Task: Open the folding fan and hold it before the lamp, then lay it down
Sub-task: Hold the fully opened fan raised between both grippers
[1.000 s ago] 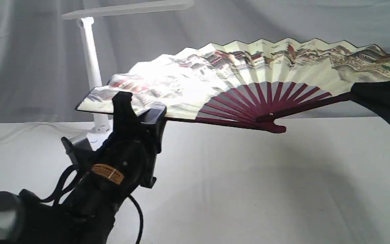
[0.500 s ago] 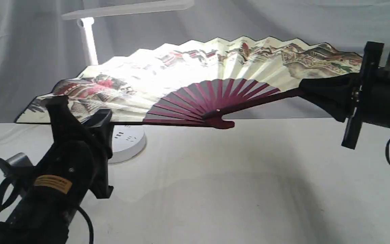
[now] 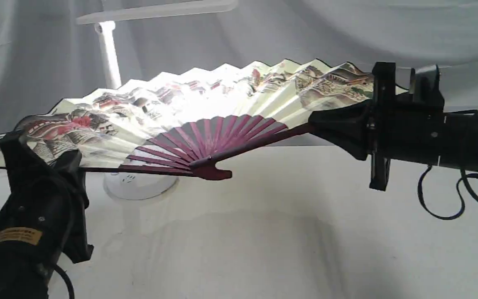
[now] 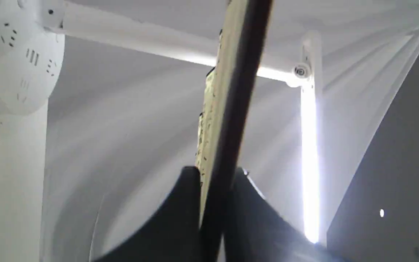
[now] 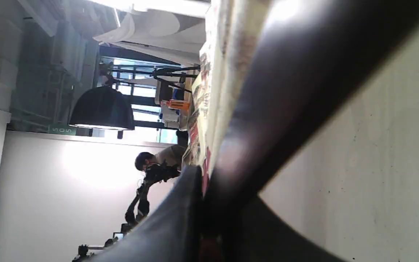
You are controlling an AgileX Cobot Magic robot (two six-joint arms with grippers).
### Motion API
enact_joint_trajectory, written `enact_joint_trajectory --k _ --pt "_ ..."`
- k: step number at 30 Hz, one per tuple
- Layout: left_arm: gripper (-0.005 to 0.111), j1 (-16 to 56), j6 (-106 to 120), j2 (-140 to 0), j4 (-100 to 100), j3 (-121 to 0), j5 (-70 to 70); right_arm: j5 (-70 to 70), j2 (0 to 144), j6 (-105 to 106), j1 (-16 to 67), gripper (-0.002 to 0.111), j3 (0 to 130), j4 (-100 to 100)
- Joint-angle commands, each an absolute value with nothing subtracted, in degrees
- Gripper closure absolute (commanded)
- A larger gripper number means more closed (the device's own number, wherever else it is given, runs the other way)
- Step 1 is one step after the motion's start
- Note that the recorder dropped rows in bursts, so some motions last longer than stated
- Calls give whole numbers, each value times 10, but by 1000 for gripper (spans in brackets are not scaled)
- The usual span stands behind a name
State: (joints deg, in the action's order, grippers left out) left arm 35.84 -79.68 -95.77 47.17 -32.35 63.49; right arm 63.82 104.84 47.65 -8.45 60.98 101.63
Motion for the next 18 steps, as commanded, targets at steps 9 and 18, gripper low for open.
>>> enact_joint_trajectory --k 9,18 --pt "107 326 -818 -907 508 -330 698 598 1041 480 -62 108 630 999" --pt "107 264 -818 -863 467 -330 645 552 1021 449 -56 108 635 999"
